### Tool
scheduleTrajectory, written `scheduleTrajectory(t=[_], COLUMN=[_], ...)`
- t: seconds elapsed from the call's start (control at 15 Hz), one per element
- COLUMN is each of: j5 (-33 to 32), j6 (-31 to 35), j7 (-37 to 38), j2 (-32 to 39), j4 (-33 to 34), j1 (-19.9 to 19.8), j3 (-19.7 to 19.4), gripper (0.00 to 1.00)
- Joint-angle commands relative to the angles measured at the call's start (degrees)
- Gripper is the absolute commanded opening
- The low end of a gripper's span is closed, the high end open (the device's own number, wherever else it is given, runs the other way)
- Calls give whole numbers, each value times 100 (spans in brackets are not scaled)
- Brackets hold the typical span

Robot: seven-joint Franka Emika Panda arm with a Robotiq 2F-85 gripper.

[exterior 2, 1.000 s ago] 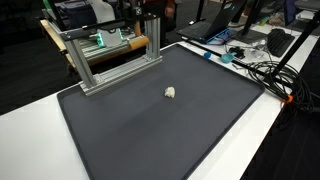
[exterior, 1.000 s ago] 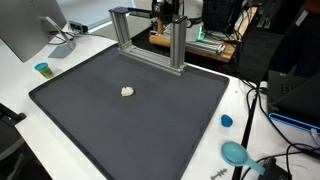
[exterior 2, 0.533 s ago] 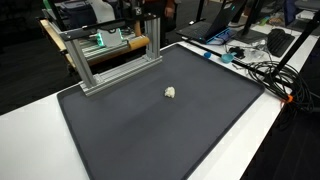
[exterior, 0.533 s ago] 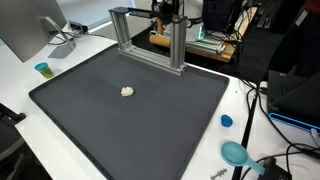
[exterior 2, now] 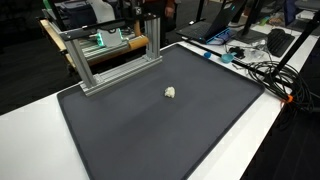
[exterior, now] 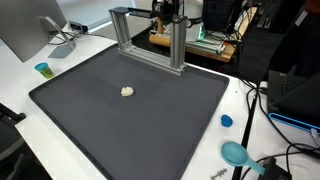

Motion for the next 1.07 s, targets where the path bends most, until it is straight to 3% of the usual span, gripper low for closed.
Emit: scheduleTrajectory(t=[0.0, 0.33, 0.73, 1.0], j5=[182, 277, 22, -139], j6=[-221, -105, 1448, 1758], j7=[-301, -349, 875, 1113], j2=[108, 199, 362, 1108], j4=[136, 200, 349, 866], j1=[187, 187, -195, -328], j3=[-110, -145, 188, 276], gripper=[25, 21, 21, 21])
